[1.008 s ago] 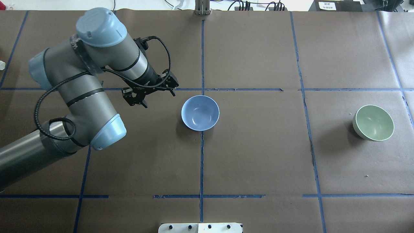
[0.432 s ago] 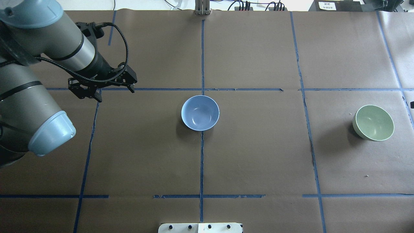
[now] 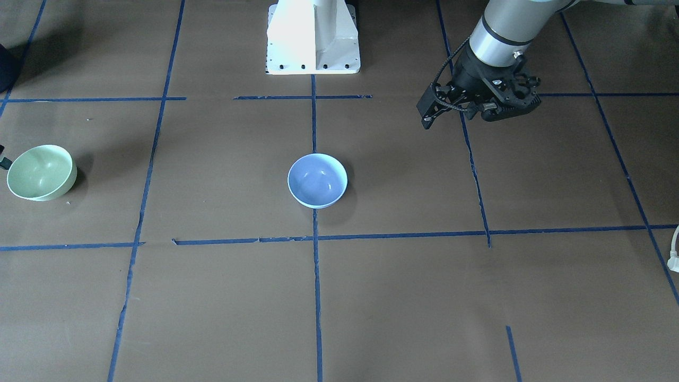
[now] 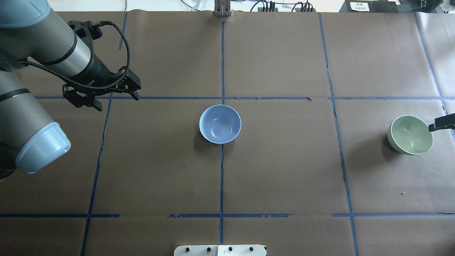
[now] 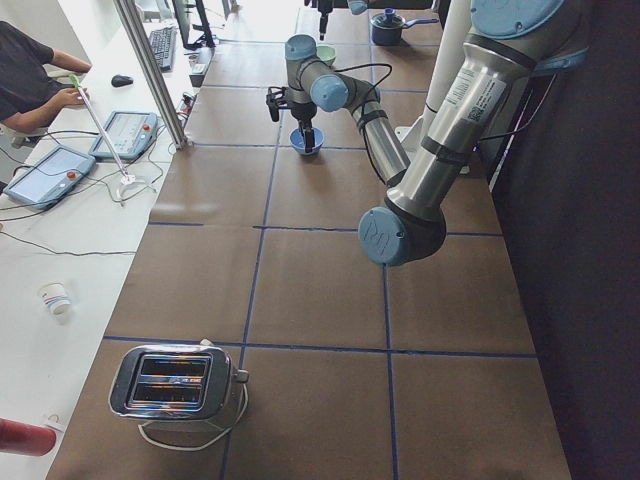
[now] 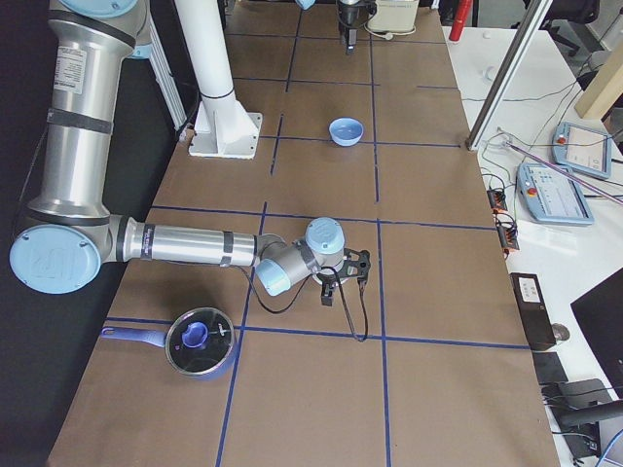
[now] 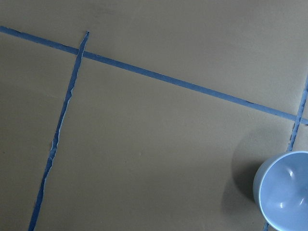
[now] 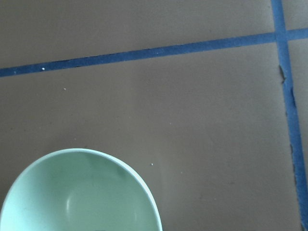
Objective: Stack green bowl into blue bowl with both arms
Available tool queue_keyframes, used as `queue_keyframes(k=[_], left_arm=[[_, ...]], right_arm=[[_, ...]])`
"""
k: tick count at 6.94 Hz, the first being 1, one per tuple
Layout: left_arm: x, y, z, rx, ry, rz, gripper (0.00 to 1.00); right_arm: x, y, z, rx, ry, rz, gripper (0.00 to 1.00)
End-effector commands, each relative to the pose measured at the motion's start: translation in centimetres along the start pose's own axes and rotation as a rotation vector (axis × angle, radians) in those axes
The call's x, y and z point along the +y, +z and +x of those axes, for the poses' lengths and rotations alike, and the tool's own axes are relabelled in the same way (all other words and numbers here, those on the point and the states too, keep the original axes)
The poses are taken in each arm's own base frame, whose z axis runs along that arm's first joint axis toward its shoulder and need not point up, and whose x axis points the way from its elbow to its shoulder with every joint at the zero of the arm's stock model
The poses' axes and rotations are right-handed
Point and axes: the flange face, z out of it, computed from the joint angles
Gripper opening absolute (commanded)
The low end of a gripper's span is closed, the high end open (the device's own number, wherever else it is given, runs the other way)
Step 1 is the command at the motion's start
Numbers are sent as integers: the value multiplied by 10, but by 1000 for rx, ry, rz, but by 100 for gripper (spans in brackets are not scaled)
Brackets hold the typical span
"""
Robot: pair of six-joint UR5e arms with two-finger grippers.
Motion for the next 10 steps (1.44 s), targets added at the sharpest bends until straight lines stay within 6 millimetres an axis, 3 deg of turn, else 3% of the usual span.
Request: queue_keyframes(k=[1, 2, 3, 5, 7, 10], left_arm=[[-4, 0, -8, -8, 30, 5, 100], [-8, -2, -10, -9, 50, 11, 100], [-10, -2, -15, -13, 45, 13, 100], [-10, -1, -16, -14, 45, 12, 100], [-10, -1, -15, -14, 46, 11, 100], [-9, 1, -15, -16, 47, 8, 100]], right_arm=[[19, 48, 2, -38, 12, 42, 100], [20, 50, 5, -40, 10, 46, 99], [20, 49, 3, -47, 13, 43, 86], [20, 45, 0, -60, 8, 40, 85], [23, 41, 0, -75, 11, 25, 74], [20, 32, 9, -80, 22, 36, 6]])
